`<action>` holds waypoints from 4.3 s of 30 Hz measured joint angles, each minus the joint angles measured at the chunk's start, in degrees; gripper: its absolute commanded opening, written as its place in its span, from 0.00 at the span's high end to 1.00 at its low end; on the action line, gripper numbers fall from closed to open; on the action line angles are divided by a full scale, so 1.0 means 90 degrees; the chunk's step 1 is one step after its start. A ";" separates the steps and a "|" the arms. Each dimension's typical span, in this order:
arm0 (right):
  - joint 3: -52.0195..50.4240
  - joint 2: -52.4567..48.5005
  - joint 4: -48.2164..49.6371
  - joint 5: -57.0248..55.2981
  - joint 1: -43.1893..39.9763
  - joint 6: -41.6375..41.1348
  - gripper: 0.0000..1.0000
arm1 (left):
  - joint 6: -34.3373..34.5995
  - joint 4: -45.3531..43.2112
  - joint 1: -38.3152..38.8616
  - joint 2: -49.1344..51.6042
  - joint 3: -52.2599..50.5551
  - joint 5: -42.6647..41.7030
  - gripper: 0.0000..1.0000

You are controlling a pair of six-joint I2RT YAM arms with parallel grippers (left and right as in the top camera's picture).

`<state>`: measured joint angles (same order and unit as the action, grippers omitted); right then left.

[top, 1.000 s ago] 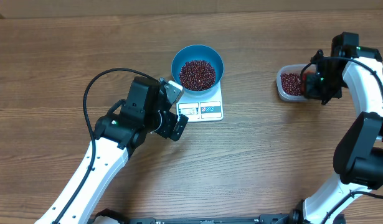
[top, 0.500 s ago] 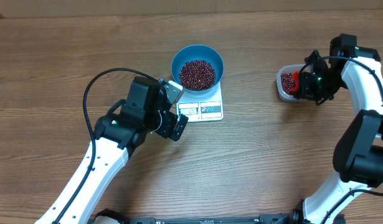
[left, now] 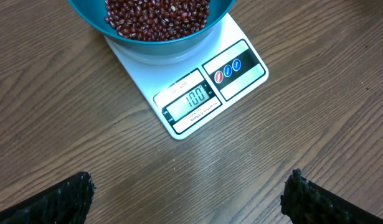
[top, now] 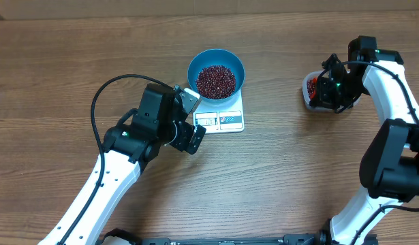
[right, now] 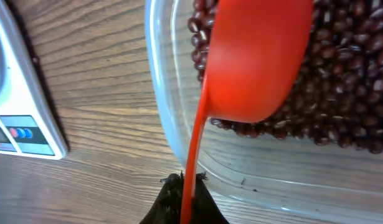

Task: Scoop item into bowl and weigh 150g on scale
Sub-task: 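Dip the red scoop into the bean tub and fill it, then lift the filled scoop and carry it over the teal bowl, then tilt the scoop with the right gripper to pour beans into the bowl, then return the scoop to the bean tub and scoop more beans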

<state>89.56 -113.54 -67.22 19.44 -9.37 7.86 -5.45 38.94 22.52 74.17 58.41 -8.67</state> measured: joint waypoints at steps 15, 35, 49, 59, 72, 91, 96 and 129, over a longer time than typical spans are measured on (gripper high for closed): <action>-0.0002 -0.0168 -0.0041 0.1591 -0.0920 0.0182 0.96 | 0.0000 0.0002 0.0000 0.0000 0.0000 0.0000 0.00; -0.0002 -0.0168 -0.1093 0.3351 -0.2334 0.1608 0.96 | 0.0000 0.0000 0.0002 0.0000 0.0000 0.0000 0.01; -0.0007 -0.0168 -0.1982 0.4726 -0.2050 0.2681 0.96 | 0.0000 0.0000 0.0000 0.0000 0.0000 0.0000 0.01; 0.0568 -0.0168 -0.1809 0.5156 -0.0510 0.2365 0.96 | 0.0000 0.0002 0.0000 0.0000 0.0000 0.0000 0.00; 0.2215 -0.0168 -0.0481 0.2812 0.1984 -0.0323 0.96 | 0.0000 0.0000 0.0000 0.0000 0.0000 0.0000 0.00; 0.2346 -0.0168 0.0049 -0.3920 0.4609 -0.1209 0.96 | 0.0000 0.0002 0.0000 0.0000 0.0000 0.0000 0.00; 0.2346 -0.0168 0.0124 -0.4561 0.4845 -0.1200 0.96 | 0.0000 0.0000 0.0000 0.0000 0.0000 -0.0002 0.00; 0.2472 0.1906 -0.1598 -0.1688 0.0007 -0.0913 0.96 | 0.0000 0.0002 0.0000 0.0000 0.0000 0.0000 0.00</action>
<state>111.81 -96.38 -81.60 4.25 -9.30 -0.36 -5.45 38.96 22.52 74.17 58.41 -8.67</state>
